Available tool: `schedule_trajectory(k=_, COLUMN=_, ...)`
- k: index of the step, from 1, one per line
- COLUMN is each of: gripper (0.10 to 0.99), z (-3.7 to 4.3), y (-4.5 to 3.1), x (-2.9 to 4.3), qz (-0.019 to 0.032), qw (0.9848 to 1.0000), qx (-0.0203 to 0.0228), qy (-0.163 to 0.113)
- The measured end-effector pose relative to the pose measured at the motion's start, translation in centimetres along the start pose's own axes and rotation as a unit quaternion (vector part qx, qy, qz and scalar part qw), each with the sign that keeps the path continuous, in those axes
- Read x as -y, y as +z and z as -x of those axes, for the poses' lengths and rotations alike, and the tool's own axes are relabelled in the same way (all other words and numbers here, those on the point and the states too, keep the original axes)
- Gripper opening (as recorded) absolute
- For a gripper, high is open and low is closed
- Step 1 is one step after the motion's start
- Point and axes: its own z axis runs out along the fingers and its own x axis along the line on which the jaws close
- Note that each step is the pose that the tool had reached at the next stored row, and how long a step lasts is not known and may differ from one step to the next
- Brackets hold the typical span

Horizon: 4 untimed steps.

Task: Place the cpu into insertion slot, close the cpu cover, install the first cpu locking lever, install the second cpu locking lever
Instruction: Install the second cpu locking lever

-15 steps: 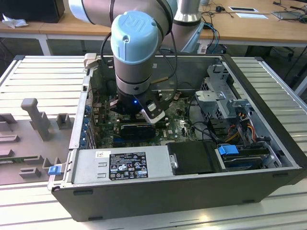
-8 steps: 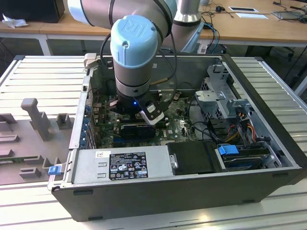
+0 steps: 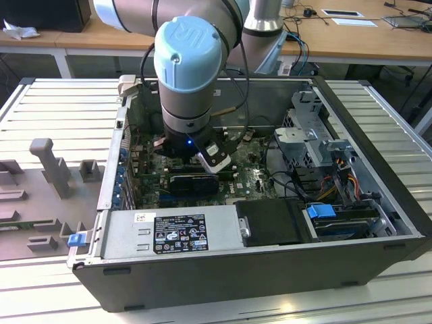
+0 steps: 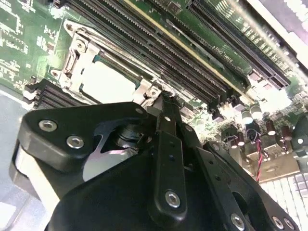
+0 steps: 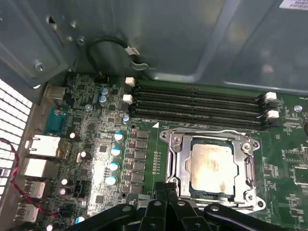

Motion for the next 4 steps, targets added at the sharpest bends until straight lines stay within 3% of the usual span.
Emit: schedule_trajectory(k=4, gripper=0.106, z=0.03, y=-0.69, x=-0.26, qz=0.0003, qw=1.0000, qx=0.0001, qy=0.000)
